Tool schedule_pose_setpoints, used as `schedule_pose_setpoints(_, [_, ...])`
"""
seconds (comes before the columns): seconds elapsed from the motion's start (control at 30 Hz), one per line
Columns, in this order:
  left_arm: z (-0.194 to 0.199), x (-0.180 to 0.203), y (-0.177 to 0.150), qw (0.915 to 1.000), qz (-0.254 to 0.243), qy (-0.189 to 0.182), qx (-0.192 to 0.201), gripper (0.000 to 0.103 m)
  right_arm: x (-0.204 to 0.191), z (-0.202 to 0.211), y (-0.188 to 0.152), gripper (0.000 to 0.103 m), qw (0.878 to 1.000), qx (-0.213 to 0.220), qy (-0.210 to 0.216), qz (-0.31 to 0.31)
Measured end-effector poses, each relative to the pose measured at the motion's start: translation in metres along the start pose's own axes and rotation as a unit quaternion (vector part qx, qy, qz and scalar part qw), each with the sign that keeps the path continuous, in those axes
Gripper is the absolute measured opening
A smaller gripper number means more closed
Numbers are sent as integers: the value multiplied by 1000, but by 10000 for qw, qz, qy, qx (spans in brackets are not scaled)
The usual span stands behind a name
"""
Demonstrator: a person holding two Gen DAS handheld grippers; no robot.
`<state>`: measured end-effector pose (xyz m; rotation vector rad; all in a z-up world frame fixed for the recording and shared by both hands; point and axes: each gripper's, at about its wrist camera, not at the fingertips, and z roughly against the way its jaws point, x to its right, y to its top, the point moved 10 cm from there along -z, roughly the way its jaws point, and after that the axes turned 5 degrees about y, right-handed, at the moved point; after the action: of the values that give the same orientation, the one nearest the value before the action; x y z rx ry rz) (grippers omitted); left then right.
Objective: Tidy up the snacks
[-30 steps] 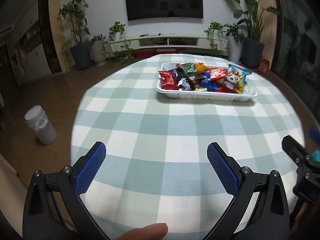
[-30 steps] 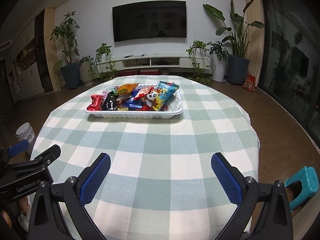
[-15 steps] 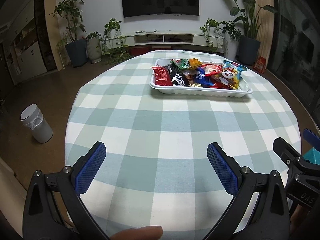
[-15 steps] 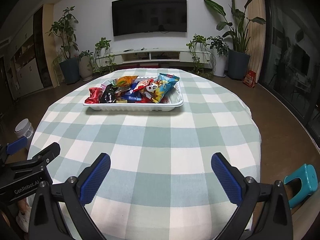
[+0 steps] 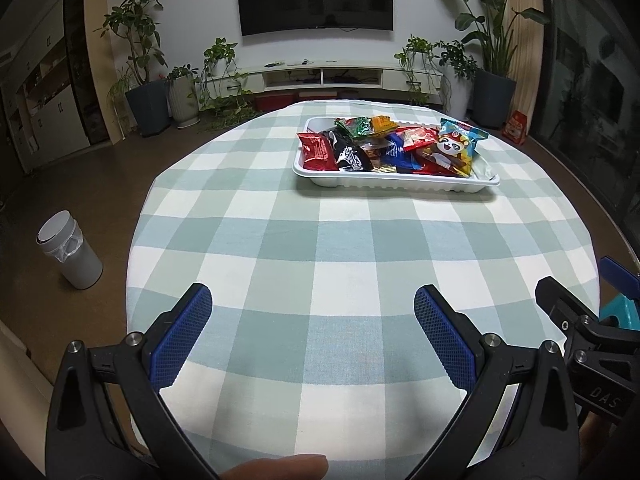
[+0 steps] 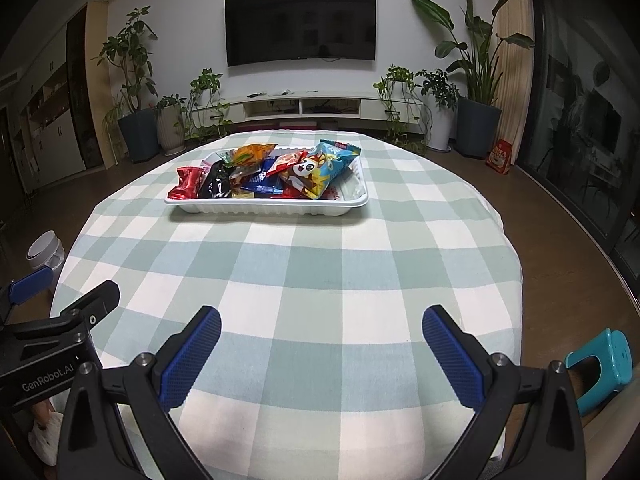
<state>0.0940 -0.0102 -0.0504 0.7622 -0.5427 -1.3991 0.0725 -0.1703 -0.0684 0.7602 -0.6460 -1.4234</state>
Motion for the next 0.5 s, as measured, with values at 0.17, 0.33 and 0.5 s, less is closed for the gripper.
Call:
schedule_pose_setpoints(0.17, [-1, 1, 0, 10000, -7, -6, -3, 103, 0, 0, 0, 103, 10000, -2, 0, 8])
schedule_pose_setpoints(0.33, [1, 1, 0, 10000, -9, -18, -1, 103, 0, 0, 0, 103, 10000, -8, 1, 10])
schedule_pose_setpoints(0.5, [1, 1, 0, 10000, -3, -17, 3, 103, 0, 0, -1, 103, 10000, -16, 1, 18])
